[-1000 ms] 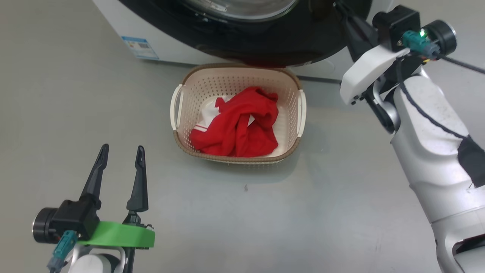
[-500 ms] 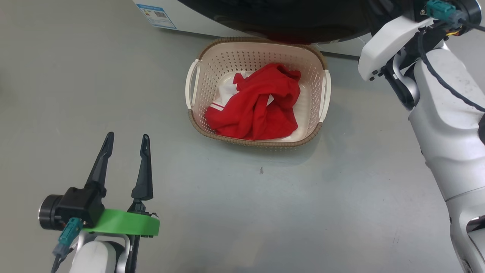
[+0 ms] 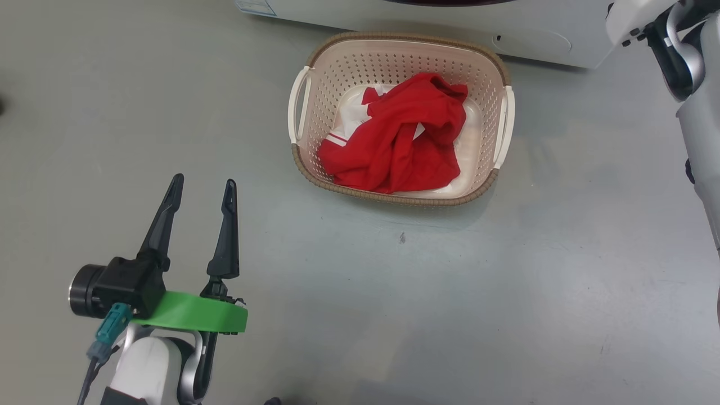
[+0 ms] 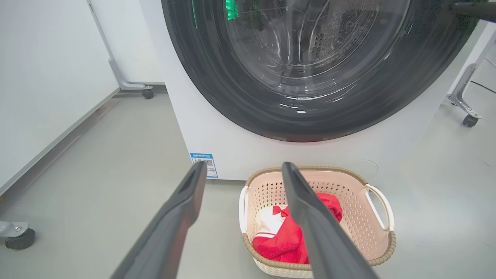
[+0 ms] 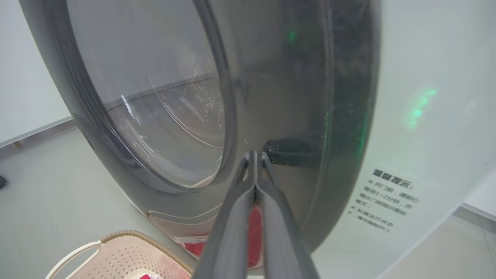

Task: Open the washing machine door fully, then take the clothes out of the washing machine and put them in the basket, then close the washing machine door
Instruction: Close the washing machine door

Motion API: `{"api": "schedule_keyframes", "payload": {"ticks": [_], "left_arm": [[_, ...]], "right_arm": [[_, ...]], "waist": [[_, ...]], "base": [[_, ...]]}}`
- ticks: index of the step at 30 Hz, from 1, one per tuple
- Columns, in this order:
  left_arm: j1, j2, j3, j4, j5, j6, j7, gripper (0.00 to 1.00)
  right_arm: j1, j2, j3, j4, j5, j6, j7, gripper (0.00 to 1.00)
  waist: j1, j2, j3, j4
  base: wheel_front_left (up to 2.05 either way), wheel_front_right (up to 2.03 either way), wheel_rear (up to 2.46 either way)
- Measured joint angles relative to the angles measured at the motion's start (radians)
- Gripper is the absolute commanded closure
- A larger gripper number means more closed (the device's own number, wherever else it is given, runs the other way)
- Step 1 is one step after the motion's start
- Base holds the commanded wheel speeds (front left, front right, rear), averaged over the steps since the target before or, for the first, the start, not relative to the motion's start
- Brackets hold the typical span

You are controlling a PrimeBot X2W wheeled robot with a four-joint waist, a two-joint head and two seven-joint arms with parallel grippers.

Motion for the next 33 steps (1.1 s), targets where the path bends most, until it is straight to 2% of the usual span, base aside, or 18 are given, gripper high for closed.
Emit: {"api": "schedule_keyframes", "payload": {"ticks": [12,21,33], "left_arm": [[-0.027,-0.004,-0.003,0.030,-0.001,0.000,0.000,0.00],[-0.042,-0.005,-0.001,0.051,-0.001,0.000,-0.002,0.00],[-0.047,-0.004,0.028,0.059,0.007,0.000,-0.002,0.00]], "right_arm": [[-0.024,0.003,-0.018,0.060,0.009,-0.010,-0.072,1.00],[-0.014,0.040,-0.006,0.089,0.034,-0.010,-0.117,1.00],[0.159,0.105,0.002,0.065,0.055,-0.010,-0.135,1.00]], "waist": [[-0.0001,0.0000,0.012,0.009],[0.0000,0.0000,-0.012,-0.006],[-0.0001,0.0000,-0.086,-0.045]], "base": [[0.00,0.00,0.00],[0.00,0.00,0.00],[0.00,0.00,0.00]]}}
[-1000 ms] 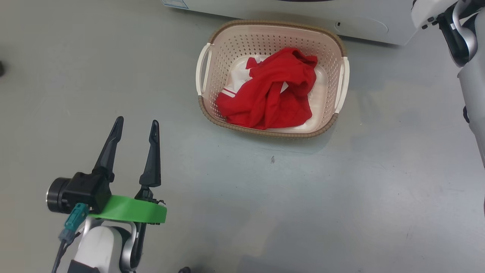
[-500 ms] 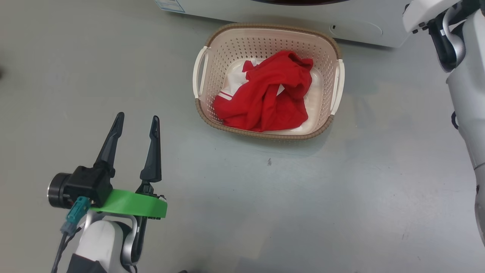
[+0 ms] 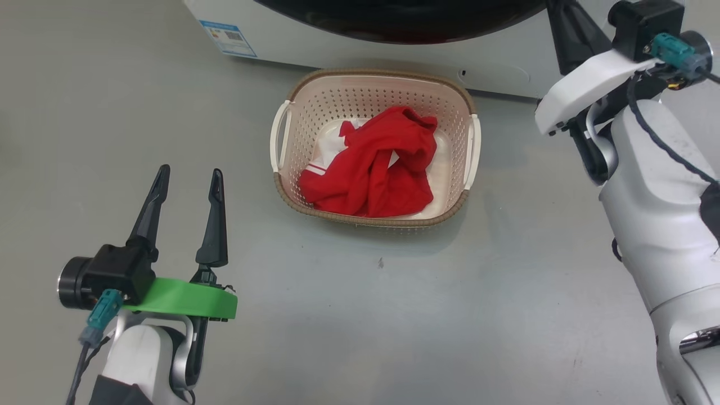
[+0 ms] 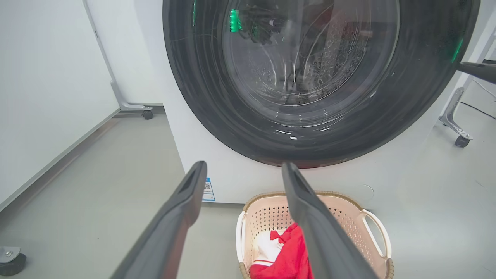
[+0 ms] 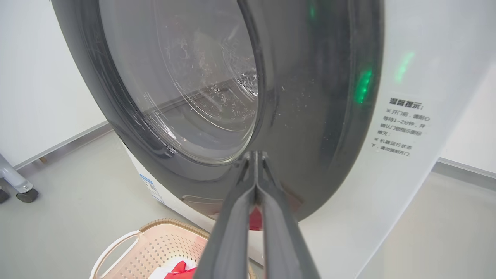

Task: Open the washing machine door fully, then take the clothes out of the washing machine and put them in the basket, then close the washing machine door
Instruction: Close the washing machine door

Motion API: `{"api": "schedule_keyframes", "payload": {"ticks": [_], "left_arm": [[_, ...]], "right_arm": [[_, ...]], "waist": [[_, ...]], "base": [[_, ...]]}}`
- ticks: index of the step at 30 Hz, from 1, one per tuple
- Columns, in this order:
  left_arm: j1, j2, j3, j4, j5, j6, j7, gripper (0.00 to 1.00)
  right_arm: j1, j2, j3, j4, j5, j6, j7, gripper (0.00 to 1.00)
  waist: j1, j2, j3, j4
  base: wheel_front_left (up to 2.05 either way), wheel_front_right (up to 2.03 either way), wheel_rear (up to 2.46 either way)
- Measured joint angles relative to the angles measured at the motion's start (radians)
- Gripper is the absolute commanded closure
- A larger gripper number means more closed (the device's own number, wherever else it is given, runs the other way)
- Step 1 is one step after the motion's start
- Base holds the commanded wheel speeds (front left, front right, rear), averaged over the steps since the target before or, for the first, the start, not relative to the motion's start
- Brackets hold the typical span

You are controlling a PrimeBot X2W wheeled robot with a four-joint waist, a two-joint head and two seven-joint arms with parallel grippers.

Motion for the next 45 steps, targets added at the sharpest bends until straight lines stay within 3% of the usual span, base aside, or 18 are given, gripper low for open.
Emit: {"api": "schedule_keyframes", "payload": {"ticks": [2,4,5,6,7,28,37,45], "left_arm": [[0.000,0.003,0.006,0.002,0.002,0.000,0.000,0.00],[0.000,0.009,0.010,0.007,0.006,0.001,0.000,0.00],[0.000,0.013,0.014,0.009,0.009,0.001,0.000,0.00],[0.000,0.015,0.018,0.011,0.011,0.001,-0.001,0.00],[0.000,0.016,0.019,0.015,0.011,0.001,-0.001,0.00],[0.081,0.052,0.027,0.083,0.019,0.001,0.000,0.00],[0.151,0.056,0.031,0.106,0.018,0.010,0.005,0.00],[0.206,0.055,0.032,0.110,0.007,0.013,0.024,0.00]], "right_arm": [[0.025,0.014,-0.001,-0.026,0.005,0.000,0.000,0.98],[0.050,0.027,-0.011,-0.062,0.007,0.000,0.000,0.58],[0.062,0.031,-0.015,-0.079,0.007,0.000,0.000,0.50],[0.075,0.033,-0.018,-0.092,0.012,0.000,0.000,0.07],[0.092,0.032,-0.021,-0.105,0.016,0.000,0.000,0.00],[0.477,0.075,-0.029,-0.274,0.013,-0.011,0.000,0.00],[0.636,0.085,-0.053,-0.342,0.013,-0.052,0.000,0.00],[0.725,0.089,-0.064,-0.388,0.015,-0.062,0.000,0.00]], "waist": [[-0.0001,0.0000,-0.013,-0.013],[-0.0001,0.0000,-0.025,-0.027],[0.0000,0.0000,-0.031,-0.034],[-0.0001,0.0000,-0.038,-0.041],[-0.0001,0.0000,-0.045,-0.048],[-0.0001,0.0000,-0.222,-0.197],[-0.0001,0.0000,-0.300,-0.263],[-0.0001,0.0000,-0.353,-0.305]], "base": [[0.00,0.00,0.00],[0.00,0.00,0.00],[0.00,0.00,0.00],[0.00,0.00,0.00],[0.00,0.00,0.00],[0.00,0.00,0.00],[0.00,0.00,0.00],[0.00,0.00,0.00]]}}
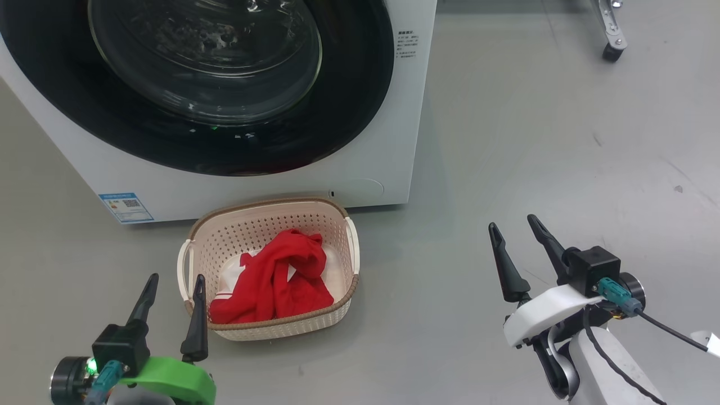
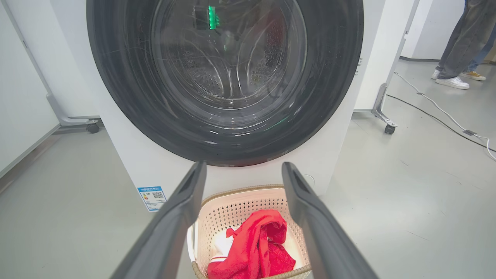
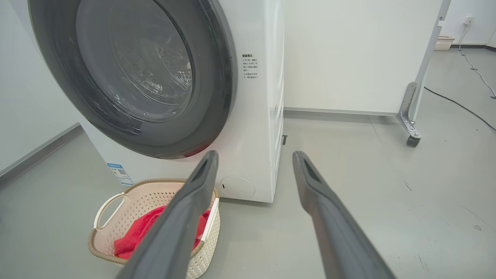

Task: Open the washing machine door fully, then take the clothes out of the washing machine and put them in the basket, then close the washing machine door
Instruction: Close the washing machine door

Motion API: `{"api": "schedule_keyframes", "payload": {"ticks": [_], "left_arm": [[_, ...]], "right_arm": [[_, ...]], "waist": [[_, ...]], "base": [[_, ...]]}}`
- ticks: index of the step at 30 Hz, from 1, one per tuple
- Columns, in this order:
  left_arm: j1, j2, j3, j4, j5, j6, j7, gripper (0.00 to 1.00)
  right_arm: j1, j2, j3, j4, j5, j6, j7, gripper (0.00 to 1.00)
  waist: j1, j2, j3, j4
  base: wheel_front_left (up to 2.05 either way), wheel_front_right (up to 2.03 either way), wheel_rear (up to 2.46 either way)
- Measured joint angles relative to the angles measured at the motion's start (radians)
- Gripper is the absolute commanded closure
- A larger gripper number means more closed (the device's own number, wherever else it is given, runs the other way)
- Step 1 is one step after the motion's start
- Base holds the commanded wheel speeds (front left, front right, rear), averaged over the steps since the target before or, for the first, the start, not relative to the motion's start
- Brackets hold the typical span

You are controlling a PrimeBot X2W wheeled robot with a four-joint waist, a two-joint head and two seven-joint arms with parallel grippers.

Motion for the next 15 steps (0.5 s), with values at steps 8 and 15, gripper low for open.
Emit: {"api": "schedule_keyframes", "payload": {"ticks": [8,15], "left_arm": [[0.030,-0.002,-0.004,-0.004,-0.006,0.005,0.013,0.00],[0.052,-0.003,-0.007,-0.007,-0.007,0.010,0.021,0.00]], "right_arm": [[0.058,0.001,-0.008,-0.037,0.000,-0.009,0.000,0.00],[0.099,0.002,-0.015,-0.060,0.000,-0.010,0.000,0.00]], "waist": [[0.0000,0.0000,-0.034,-0.020],[0.0000,0.0000,-0.050,-0.017]], "base": [[0.00,0.00,0.00],[0.00,0.00,0.00]]}}
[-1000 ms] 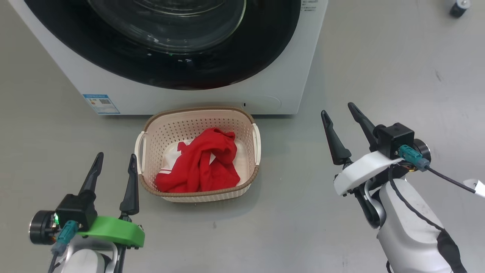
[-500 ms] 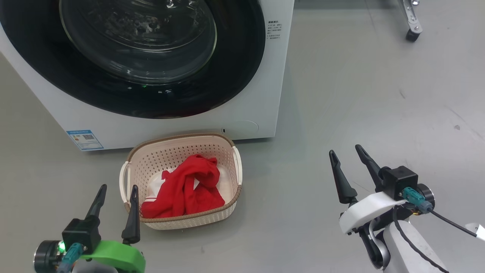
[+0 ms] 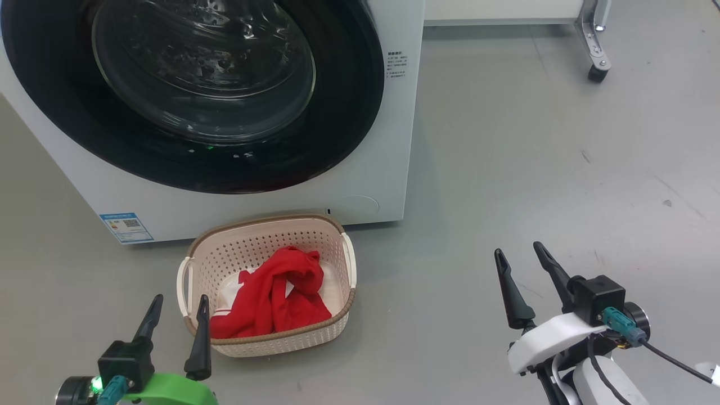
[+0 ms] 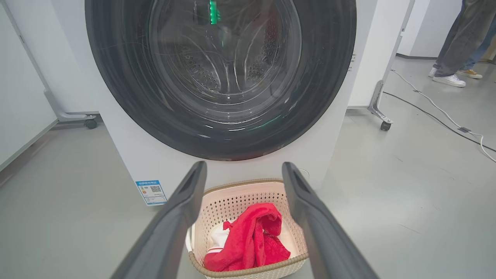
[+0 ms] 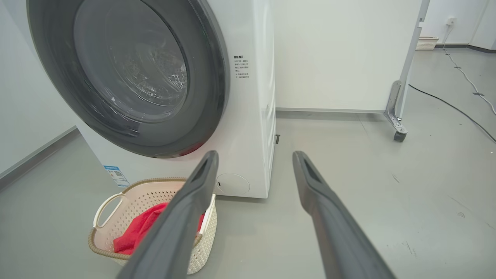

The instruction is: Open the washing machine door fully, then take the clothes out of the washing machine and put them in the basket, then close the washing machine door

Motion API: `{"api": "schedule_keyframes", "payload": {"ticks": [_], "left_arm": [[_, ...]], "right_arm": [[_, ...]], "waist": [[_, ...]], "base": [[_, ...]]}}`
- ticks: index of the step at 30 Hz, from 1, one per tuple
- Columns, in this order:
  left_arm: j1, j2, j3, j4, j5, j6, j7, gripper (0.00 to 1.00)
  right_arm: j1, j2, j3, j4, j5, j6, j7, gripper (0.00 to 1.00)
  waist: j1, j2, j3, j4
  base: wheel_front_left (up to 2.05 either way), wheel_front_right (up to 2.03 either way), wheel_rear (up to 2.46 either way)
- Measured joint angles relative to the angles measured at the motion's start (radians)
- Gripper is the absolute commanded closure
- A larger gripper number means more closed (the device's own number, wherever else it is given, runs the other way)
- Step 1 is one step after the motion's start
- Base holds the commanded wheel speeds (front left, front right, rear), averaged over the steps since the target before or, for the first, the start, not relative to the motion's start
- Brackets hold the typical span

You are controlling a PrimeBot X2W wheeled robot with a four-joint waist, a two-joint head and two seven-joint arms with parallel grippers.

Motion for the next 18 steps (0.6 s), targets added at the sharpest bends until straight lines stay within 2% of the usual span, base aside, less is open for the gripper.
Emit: {"api": "schedule_keyframes", "payload": {"ticks": [18], "left_arm": [[0.038,0.000,0.000,-0.034,0.000,0.012,0.012,0.00]], "right_arm": [[0.044,0.003,0.004,-0.040,-0.002,0.000,0.000,0.00]], "waist": [[0.0000,0.0000,-0.012,0.015]], "base": [[0.00,0.00,0.00]]}}
